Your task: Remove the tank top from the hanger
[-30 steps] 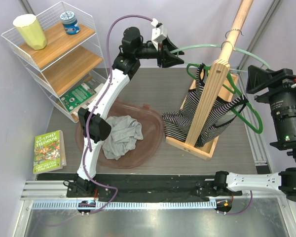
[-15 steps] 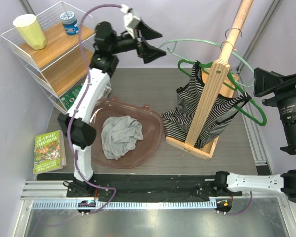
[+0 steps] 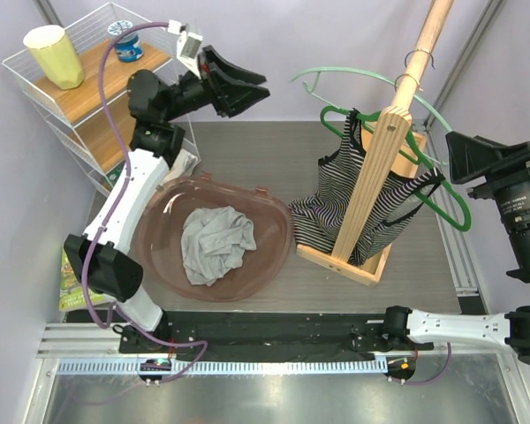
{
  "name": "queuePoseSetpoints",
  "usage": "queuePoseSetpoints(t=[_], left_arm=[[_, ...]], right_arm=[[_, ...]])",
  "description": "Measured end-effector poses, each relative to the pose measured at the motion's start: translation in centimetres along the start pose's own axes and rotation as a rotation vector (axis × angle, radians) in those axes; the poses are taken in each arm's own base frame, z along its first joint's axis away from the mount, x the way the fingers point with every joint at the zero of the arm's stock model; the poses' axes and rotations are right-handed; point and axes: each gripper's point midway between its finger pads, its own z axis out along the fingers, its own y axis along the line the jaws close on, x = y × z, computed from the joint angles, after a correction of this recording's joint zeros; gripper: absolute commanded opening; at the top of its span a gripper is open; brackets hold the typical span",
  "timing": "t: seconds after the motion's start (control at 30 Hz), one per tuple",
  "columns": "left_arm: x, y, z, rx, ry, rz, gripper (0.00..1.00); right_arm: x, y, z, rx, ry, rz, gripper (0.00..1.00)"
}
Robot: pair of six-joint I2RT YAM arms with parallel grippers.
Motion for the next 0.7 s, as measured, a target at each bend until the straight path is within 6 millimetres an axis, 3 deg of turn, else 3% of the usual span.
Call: queuePoseSetpoints(t=[0.03, 0.07, 0.13, 0.27, 0.43, 0.7], left_arm=[[0.4, -0.2, 0.6, 0.017, -0.002, -0.013, 0.14], [0.8, -0.4, 1.1, 0.033, -0.005, -0.023, 0.05], [2.3, -0.4, 2.7, 0.061, -0.005, -0.054, 0.01], [6.4, 0.9, 5.9, 0.052, 0.013, -0.121, 0.0], [10.8, 3.2, 7.5, -0.057, 0.041, -0.162, 0.0], [12.4, 6.6, 7.6, -0.233, 0.027, -0.136, 0.0]], right_arm=[[0.1, 0.1, 0.0, -0.002, 0.002, 0.005, 0.61], [0.1, 0.1, 0.0, -0.005, 0.004, 0.009, 0.61], [0.4, 0.3, 0.0, -0.012, 0.011, 0.013, 0.61], [0.7, 0.5, -0.1, -0.02, 0.022, 0.024, 0.61], [1.3, 0.6, -0.1, -0.022, 0.034, 0.029, 0.62], [2.1, 0.7, -0.1, -0.022, 0.049, 0.011, 0.61]])
